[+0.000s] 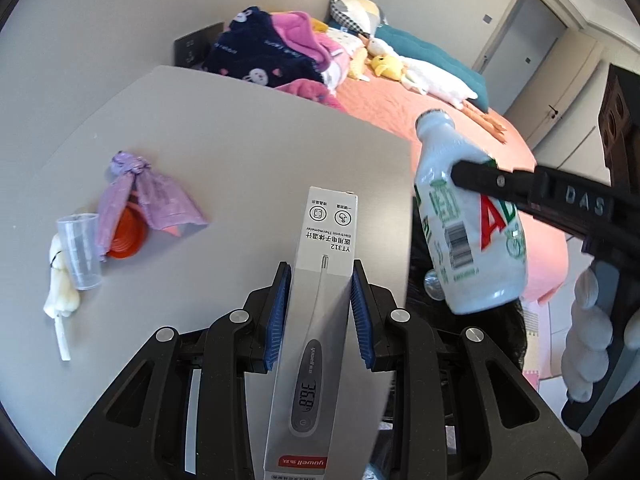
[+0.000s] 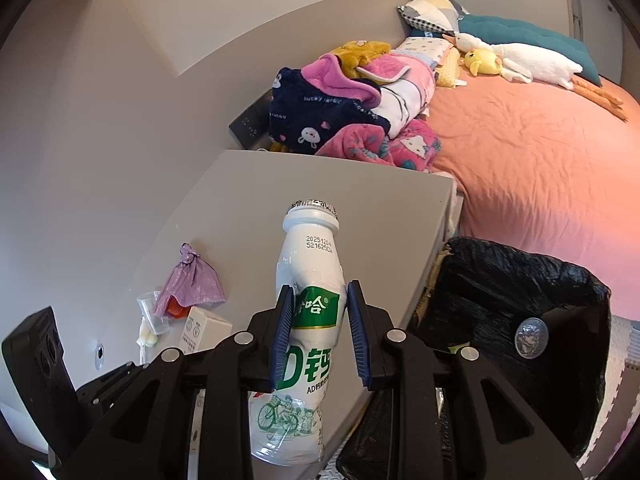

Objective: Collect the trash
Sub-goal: 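Carry the thermometer box and AD bottle toward the black trash bag, then open both tools over the bag to drop the box and bottle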

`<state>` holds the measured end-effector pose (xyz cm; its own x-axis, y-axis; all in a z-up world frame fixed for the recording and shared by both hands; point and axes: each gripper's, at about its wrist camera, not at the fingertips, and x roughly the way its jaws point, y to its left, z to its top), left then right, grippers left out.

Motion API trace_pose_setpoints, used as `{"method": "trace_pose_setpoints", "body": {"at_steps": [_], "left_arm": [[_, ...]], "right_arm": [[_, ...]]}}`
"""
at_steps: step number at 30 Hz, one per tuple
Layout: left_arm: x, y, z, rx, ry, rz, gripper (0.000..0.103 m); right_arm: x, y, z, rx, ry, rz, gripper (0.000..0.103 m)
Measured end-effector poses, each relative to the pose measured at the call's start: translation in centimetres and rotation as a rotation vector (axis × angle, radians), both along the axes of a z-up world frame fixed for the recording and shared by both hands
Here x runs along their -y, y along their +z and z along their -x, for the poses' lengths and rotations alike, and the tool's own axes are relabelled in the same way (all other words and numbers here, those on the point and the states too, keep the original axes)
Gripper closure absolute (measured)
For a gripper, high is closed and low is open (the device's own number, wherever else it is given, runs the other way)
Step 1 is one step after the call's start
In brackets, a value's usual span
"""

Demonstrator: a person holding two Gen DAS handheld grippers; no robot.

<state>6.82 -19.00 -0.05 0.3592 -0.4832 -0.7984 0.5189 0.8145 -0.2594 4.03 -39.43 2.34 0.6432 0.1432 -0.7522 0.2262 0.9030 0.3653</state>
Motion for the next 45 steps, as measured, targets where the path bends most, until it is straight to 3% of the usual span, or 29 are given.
{"method": "trace_pose_setpoints", "body": {"at_steps": [45], "left_arm": [[17.6, 1.4, 4.2, 0.022, -0.434, 0.037, 0.073]], "right_arm": [[12.9, 0.8, 13.6, 0.025, -0.359, 0.003, 0.074]]}}
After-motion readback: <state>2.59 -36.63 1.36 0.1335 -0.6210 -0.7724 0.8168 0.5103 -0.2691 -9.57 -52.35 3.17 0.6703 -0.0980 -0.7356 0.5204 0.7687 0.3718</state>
